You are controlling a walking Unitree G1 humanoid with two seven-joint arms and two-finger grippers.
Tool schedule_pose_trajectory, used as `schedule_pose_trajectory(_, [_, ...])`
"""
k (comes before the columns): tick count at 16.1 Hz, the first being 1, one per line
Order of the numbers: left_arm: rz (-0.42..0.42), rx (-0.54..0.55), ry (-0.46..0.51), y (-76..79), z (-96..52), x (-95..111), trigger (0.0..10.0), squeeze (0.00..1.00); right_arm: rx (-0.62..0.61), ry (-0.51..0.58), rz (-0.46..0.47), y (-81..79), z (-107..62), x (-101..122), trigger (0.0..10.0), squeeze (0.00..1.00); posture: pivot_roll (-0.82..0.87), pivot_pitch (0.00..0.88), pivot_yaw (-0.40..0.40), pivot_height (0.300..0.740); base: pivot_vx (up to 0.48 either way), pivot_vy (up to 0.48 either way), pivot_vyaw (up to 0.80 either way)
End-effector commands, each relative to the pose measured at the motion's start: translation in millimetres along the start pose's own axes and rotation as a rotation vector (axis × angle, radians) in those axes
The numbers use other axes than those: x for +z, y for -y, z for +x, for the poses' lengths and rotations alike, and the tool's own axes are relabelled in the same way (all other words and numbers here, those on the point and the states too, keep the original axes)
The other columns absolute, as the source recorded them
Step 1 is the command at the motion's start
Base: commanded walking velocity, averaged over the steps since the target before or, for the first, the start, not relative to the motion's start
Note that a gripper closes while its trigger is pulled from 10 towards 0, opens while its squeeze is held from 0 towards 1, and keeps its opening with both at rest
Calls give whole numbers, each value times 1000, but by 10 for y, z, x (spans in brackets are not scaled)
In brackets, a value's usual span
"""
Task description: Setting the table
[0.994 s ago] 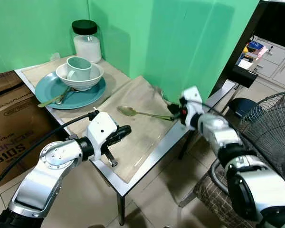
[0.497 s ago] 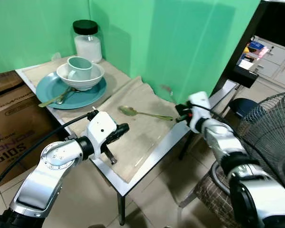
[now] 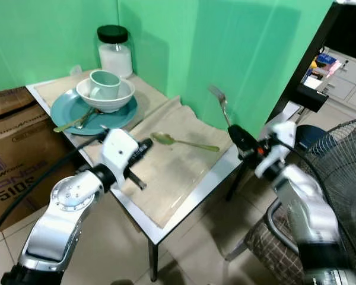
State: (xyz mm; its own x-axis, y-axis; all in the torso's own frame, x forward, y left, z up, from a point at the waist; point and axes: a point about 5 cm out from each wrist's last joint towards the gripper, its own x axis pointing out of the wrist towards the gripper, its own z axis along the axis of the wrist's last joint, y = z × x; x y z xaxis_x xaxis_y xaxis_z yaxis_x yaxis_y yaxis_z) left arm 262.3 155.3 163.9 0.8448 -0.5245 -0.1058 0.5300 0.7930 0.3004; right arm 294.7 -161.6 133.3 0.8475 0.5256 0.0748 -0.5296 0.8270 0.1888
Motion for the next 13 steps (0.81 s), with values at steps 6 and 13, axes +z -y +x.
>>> schedule_pose_trajectory(6, [-40, 99, 11, 124, 6, -1, 10000, 0, 18, 5, 136, -373, -164, 37, 10000, 0, 116, 0, -97, 740, 0, 0, 0])
schedule_pose_trajectory(13, [-33, 165, 71, 111, -53, 96, 10000, 0, 37, 136, 299, -511, -196, 267, 10000, 0, 123, 0, -102, 740, 0, 0, -554])
